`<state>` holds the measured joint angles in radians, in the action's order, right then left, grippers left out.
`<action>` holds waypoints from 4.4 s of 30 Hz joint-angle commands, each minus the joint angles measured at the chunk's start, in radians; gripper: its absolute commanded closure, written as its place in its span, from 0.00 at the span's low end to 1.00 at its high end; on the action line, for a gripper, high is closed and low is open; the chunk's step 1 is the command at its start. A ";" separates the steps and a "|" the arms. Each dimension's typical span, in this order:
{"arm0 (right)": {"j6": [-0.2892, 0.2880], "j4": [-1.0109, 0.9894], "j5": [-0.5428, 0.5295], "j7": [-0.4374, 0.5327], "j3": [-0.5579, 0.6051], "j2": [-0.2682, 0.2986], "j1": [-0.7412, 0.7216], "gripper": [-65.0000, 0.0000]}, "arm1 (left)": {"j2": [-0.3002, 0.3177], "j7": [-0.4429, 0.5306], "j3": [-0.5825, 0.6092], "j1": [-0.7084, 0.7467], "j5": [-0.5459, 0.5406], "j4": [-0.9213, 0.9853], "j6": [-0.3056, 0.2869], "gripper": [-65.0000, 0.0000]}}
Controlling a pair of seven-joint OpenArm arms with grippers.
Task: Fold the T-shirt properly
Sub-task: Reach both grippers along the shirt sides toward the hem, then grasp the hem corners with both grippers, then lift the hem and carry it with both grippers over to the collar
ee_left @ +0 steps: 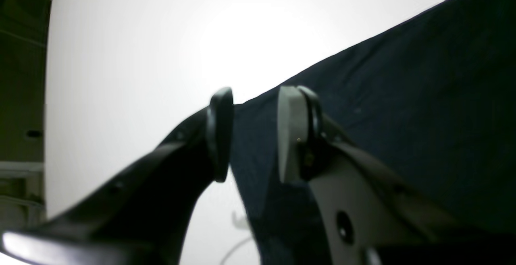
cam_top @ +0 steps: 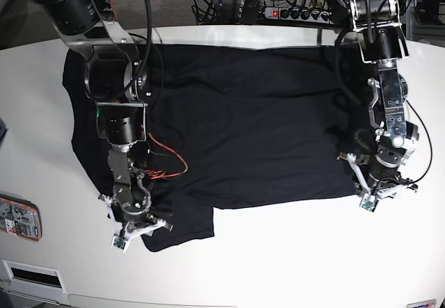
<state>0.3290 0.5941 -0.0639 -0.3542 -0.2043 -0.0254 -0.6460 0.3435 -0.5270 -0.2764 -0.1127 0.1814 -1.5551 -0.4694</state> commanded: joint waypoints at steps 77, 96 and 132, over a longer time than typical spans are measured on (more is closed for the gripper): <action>-0.009 -0.066 0.005 0.086 0.144 -0.008 -0.024 1.00 | 0.176 0.319 0.239 -0.359 -0.503 0.982 0.011 1.00; -0.009 0.412 0.005 -0.122 0.145 -0.008 0.176 1.00 | 0.242 0.311 0.217 -0.198 -0.503 0.640 0.014 1.00; -0.009 1.131 0.005 -0.236 0.139 -0.003 0.654 1.00 | 0.236 0.227 -0.208 0.299 -0.507 -0.121 0.014 1.00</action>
<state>0.3264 1.6955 -0.0635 -0.6334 -0.0635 -0.0303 0.0376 0.5591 -0.3222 -0.4698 0.1955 -0.3164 -1.6573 -0.4648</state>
